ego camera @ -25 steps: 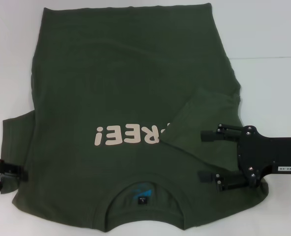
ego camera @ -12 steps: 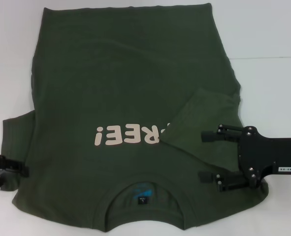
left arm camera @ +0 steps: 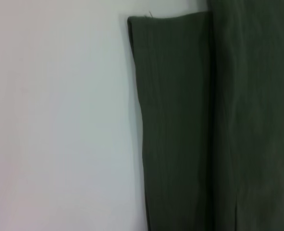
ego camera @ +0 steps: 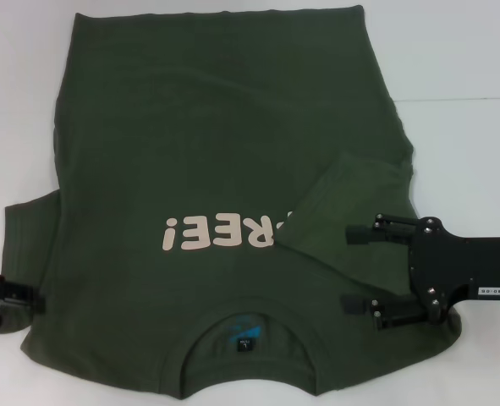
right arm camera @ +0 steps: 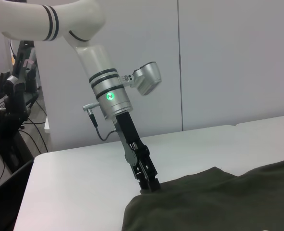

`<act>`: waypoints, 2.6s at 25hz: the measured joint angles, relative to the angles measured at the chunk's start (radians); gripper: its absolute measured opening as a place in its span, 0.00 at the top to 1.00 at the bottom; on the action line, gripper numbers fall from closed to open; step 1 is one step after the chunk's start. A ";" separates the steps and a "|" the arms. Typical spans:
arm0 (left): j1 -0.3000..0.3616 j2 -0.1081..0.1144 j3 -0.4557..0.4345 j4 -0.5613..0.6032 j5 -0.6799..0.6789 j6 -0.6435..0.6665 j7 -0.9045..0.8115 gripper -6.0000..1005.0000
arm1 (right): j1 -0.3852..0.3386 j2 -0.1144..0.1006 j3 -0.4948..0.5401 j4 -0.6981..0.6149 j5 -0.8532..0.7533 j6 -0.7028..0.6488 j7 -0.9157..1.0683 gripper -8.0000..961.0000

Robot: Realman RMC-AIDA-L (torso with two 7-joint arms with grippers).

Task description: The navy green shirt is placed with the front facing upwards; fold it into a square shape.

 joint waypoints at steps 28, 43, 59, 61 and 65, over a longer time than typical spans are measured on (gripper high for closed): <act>-0.001 0.009 0.022 0.015 0.002 -0.001 -0.034 0.20 | 0.005 0.000 0.000 0.002 -0.006 0.000 0.000 0.01; -0.012 0.010 0.069 -0.002 0.002 -0.035 -0.067 0.20 | 0.003 0.000 0.000 0.002 -0.005 0.001 0.000 0.01; -0.024 0.020 0.105 -0.004 0.003 -0.033 -0.106 0.20 | 0.001 0.000 0.000 0.002 -0.006 0.004 0.000 0.01; -0.023 0.020 0.106 -0.005 0.003 -0.033 -0.106 0.20 | 0.000 0.000 0.000 0.002 -0.006 0.004 0.000 0.01; -0.020 0.020 0.107 -0.006 0.004 -0.034 -0.107 0.20 | 0.000 0.000 0.000 0.005 -0.006 0.005 -0.001 0.02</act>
